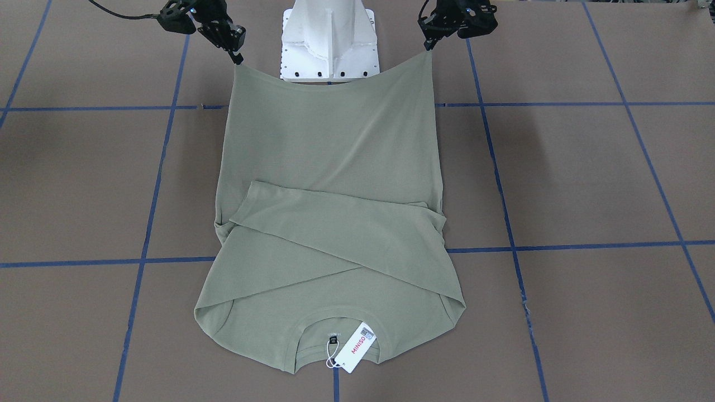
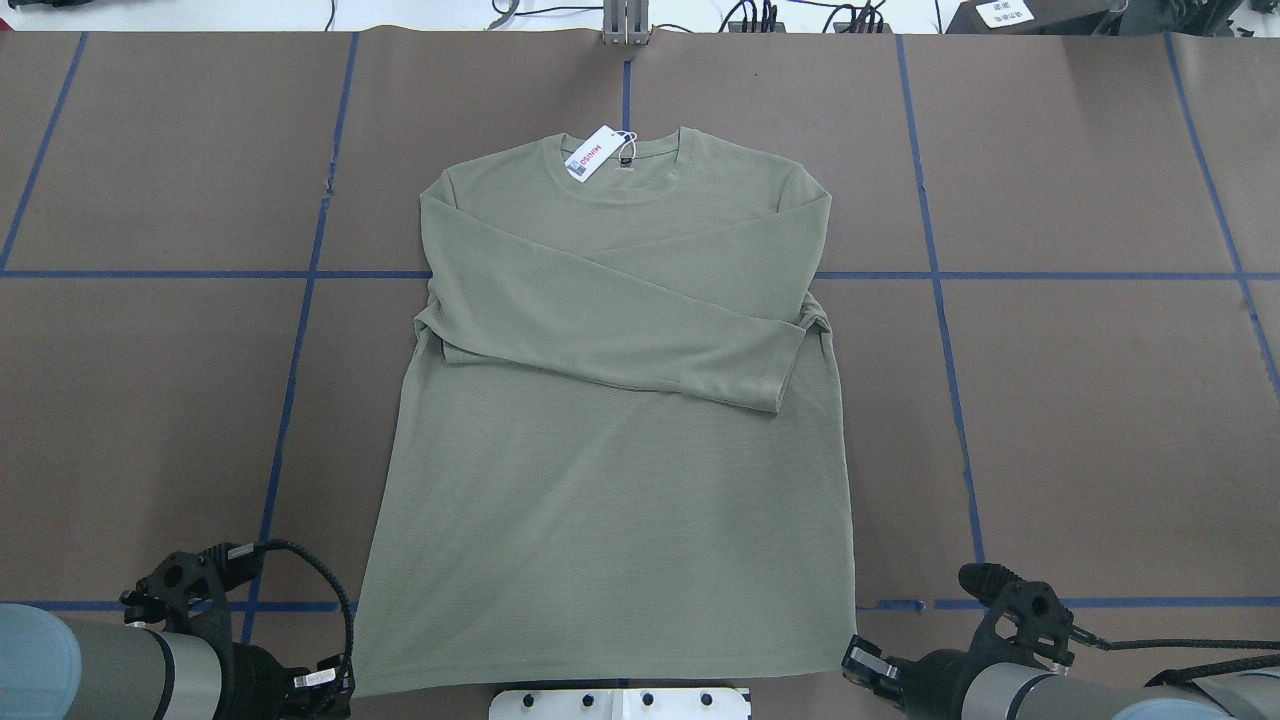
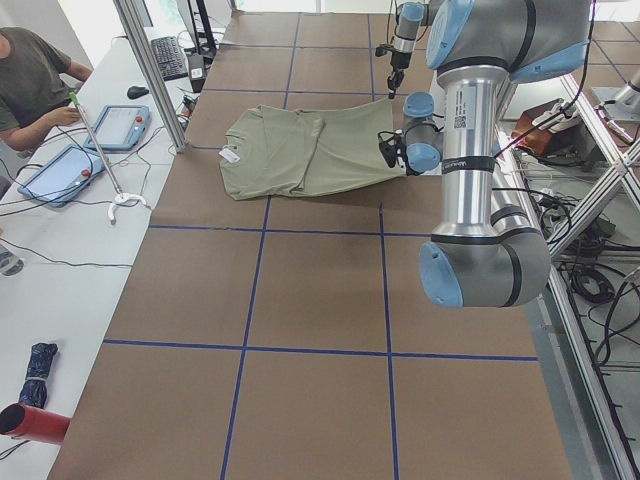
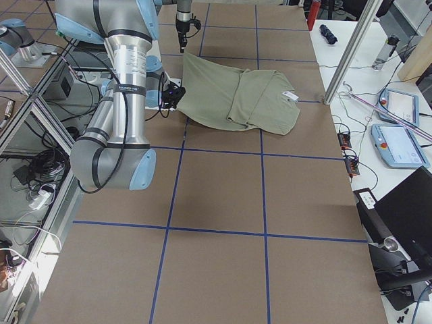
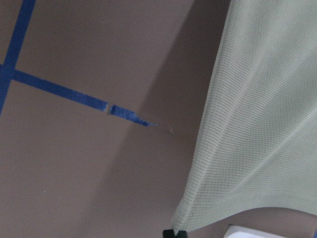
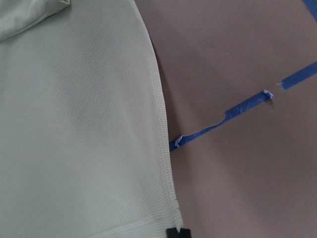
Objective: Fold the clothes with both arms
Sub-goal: 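Grasp both hem corners with the left and right grippers, then lift the hem with both grippers and fold it toward the collar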
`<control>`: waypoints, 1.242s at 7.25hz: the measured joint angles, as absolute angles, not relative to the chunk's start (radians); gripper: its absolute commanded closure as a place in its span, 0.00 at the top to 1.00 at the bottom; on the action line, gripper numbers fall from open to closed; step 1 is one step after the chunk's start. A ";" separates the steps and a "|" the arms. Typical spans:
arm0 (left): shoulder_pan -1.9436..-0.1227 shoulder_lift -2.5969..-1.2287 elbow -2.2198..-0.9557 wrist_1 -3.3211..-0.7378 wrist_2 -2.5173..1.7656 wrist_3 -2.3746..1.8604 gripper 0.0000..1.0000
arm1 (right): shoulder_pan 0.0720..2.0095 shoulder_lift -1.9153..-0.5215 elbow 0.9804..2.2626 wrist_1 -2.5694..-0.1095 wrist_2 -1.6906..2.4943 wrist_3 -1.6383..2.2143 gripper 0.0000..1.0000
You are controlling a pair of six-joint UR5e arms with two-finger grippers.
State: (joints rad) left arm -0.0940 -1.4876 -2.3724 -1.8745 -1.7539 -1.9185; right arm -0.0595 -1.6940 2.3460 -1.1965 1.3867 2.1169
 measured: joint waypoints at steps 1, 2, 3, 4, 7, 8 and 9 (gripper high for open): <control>-0.097 -1.491 -2.394 -1.874 -1.754 -1.933 0.00 | -0.050 -1.707 2.368 -1.197 1.386 2.117 0.00; -0.129 -1.509 -2.412 -1.874 -1.754 -1.933 0.00 | -0.010 -1.712 2.389 -1.207 1.386 2.116 0.00; -0.199 -1.550 -2.409 -1.872 -1.756 -1.894 0.00 | 0.051 -1.711 2.407 -1.232 1.387 2.109 0.00; -0.292 -1.614 -2.374 -1.865 -1.757 -1.809 0.00 | 0.120 -1.698 2.416 -1.263 1.395 2.085 0.00; -0.586 -1.851 -2.109 -1.828 -1.758 -1.493 0.00 | 0.380 -1.453 2.277 -1.477 1.497 1.853 0.00; -0.667 -1.903 -2.012 -1.830 -1.759 -1.398 0.00 | 0.468 -1.338 2.165 -1.535 1.516 1.776 0.00; -0.732 -1.950 -1.916 -1.844 -1.759 -1.330 0.00 | 0.554 -1.252 2.051 -1.558 1.543 1.703 0.00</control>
State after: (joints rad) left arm -0.7321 -1.9497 -1.9165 -1.8445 -1.7589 -1.3300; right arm 0.5543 -1.2517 2.0511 -1.5583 1.5432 1.7028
